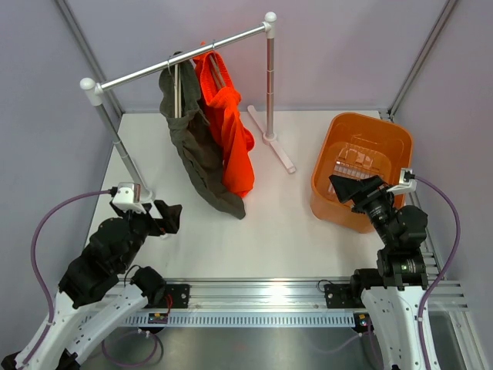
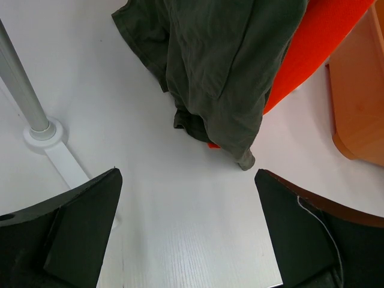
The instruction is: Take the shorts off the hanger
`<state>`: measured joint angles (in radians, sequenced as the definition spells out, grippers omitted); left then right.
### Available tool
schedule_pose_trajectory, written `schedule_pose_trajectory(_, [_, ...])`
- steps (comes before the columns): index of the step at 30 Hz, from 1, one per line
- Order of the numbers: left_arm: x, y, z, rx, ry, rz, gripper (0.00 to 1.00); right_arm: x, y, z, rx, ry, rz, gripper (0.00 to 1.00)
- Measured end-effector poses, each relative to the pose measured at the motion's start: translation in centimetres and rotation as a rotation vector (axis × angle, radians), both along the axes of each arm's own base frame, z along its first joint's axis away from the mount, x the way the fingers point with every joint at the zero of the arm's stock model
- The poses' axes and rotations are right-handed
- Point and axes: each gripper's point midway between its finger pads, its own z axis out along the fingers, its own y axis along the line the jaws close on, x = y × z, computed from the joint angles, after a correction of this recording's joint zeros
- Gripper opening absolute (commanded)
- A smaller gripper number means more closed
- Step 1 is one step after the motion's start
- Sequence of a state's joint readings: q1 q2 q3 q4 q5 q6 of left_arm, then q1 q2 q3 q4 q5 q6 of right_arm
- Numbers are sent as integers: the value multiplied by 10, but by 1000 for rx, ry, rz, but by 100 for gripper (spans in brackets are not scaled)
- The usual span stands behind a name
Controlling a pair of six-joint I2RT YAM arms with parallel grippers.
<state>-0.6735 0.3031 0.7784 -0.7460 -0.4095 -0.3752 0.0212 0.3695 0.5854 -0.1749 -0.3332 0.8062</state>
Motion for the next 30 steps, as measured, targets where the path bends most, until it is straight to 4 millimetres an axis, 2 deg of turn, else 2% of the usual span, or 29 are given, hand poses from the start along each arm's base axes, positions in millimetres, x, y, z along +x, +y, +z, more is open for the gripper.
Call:
schedule_pose_trajectory(13, [-1,-3,1,-5,-1,-15,99,0,0,0,2,1,-2,99])
schedule_pose_trajectory(16, [-4,-9,11,-28,-12,-54,99,-2,-1,0,0,11,-3,100])
schedule_pose_trajectory(18, [-6,-12,35,-48,-31,-75,99,-3,-1,3,-2,10,-4,99])
schedule_pose_trajectory(21, [-1,-19,90,-102,-106,-91,99,-6,-2,8,-2,-2,-8,99])
schedule_pose_trajectory(24, [8,-25,137,-127,-164,-93,99,-8,-2,8,-2,-1,-9,99])
schedule_pose_trajectory(26, [20,-31,165,-120,-192,-86,99,-8,-2,7,-4,3,-9,100])
schedule_pose_trajectory(30, [57,-42,207,-62,-220,-20,99,-8,-2,5,-7,16,-9,99])
